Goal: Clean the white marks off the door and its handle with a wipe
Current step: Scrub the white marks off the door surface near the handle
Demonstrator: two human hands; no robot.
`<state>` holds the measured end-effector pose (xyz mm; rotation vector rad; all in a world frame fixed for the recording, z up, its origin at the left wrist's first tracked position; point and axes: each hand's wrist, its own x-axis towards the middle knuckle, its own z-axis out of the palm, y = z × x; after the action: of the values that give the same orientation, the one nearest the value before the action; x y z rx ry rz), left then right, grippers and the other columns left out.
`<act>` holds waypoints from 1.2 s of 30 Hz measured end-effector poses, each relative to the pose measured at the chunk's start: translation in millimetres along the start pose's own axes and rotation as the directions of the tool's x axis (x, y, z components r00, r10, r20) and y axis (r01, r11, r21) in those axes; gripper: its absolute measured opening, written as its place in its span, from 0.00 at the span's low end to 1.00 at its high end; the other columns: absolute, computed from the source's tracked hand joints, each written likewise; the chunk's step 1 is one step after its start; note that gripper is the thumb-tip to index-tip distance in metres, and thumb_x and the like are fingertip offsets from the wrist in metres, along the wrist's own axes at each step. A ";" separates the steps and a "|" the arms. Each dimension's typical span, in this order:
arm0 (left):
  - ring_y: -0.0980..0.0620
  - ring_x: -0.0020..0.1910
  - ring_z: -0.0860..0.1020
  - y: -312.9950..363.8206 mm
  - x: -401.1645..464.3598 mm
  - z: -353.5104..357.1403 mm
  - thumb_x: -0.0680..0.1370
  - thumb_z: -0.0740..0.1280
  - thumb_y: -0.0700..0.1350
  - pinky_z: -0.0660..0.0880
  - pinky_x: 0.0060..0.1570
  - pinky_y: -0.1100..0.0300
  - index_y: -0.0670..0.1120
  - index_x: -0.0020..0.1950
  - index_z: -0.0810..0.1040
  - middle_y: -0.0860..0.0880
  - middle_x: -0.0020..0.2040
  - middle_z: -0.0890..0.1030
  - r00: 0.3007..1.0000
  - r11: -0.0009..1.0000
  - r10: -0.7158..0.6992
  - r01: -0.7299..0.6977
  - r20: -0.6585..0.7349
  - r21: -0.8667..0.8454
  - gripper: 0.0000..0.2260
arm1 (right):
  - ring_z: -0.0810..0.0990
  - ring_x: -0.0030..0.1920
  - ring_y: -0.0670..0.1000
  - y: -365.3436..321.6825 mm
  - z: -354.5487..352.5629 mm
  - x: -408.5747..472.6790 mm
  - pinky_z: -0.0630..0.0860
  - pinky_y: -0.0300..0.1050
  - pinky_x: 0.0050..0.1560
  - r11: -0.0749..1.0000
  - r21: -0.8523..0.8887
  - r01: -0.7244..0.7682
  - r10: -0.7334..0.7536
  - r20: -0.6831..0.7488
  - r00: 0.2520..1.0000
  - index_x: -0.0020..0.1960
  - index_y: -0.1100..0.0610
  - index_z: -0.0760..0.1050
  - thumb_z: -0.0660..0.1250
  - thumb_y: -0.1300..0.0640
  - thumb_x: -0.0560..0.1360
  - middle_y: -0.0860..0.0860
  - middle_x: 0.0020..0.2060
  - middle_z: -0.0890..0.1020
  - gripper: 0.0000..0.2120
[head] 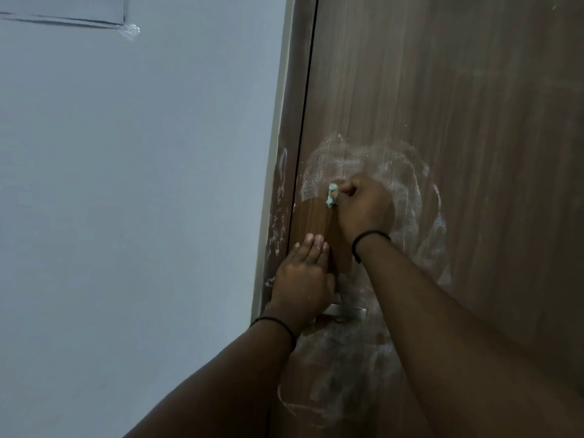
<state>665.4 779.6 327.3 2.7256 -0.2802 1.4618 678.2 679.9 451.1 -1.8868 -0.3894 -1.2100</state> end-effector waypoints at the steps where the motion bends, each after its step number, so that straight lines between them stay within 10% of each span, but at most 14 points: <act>1: 0.45 0.77 0.60 0.1 0.6 1.1 0.77 0.57 0.49 0.56 0.76 0.50 0.41 0.74 0.67 0.43 0.75 0.66 1.000 1.000 0.003 -0.003 0.007 0.001 0.26 | 0.78 0.34 0.43 -5.9 0.6 7.4 0.70 0.37 0.31 1.000 0.009 -0.014 0.014 -0.037 0.999 0.32 0.45 0.73 0.71 0.57 0.74 0.42 0.34 0.80 0.15; 16: 0.44 0.79 0.54 -1.3 4.0 4.3 0.81 0.54 0.52 0.53 0.77 0.50 0.42 0.77 0.62 0.44 0.78 0.61 0.997 0.998 -0.005 0.000 0.080 0.057 0.26 | 0.79 0.42 0.49 -14.8 21.9 6.3 0.79 0.47 0.43 0.971 -0.064 0.230 -0.234 -0.062 0.970 0.48 0.54 0.83 0.66 0.59 0.77 0.51 0.45 0.81 0.06; 23: 0.45 0.78 0.57 0.0 2.7 1.7 0.79 0.48 0.54 0.56 0.77 0.49 0.43 0.75 0.66 0.44 0.76 0.65 0.998 0.998 0.002 -0.005 0.064 0.057 0.28 | 0.79 0.50 0.50 -4.4 13.3 -7.4 0.72 0.39 0.50 0.853 0.005 0.522 -0.500 0.296 0.814 0.46 0.59 0.85 0.72 0.60 0.75 0.53 0.48 0.83 0.04; 29: 0.44 0.77 0.59 0.4 2.5 2.8 0.79 0.55 0.52 0.56 0.75 0.49 0.40 0.75 0.65 0.42 0.76 0.65 0.999 0.999 -0.015 0.013 0.047 0.043 0.27 | 0.76 0.44 0.47 -14.9 16.3 13.1 0.74 0.41 0.46 0.893 -0.023 0.449 -0.447 0.065 0.892 0.48 0.57 0.81 0.69 0.65 0.73 0.52 0.47 0.80 0.07; 36: 0.45 0.78 0.58 -0.4 3.1 0.5 0.80 0.55 0.51 0.56 0.76 0.51 0.43 0.75 0.67 0.44 0.76 0.65 0.999 0.999 0.002 -0.004 0.054 0.040 0.25 | 0.82 0.52 0.58 -0.6 12.2 -9.3 0.79 0.51 0.51 0.717 -0.101 0.689 -0.646 0.273 0.712 0.42 0.62 0.83 0.67 0.65 0.76 0.58 0.48 0.85 0.07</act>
<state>667.6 779.5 329.6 2.8007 -0.2601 1.4121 680.5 691.4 441.2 -2.1342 -1.2123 -1.5459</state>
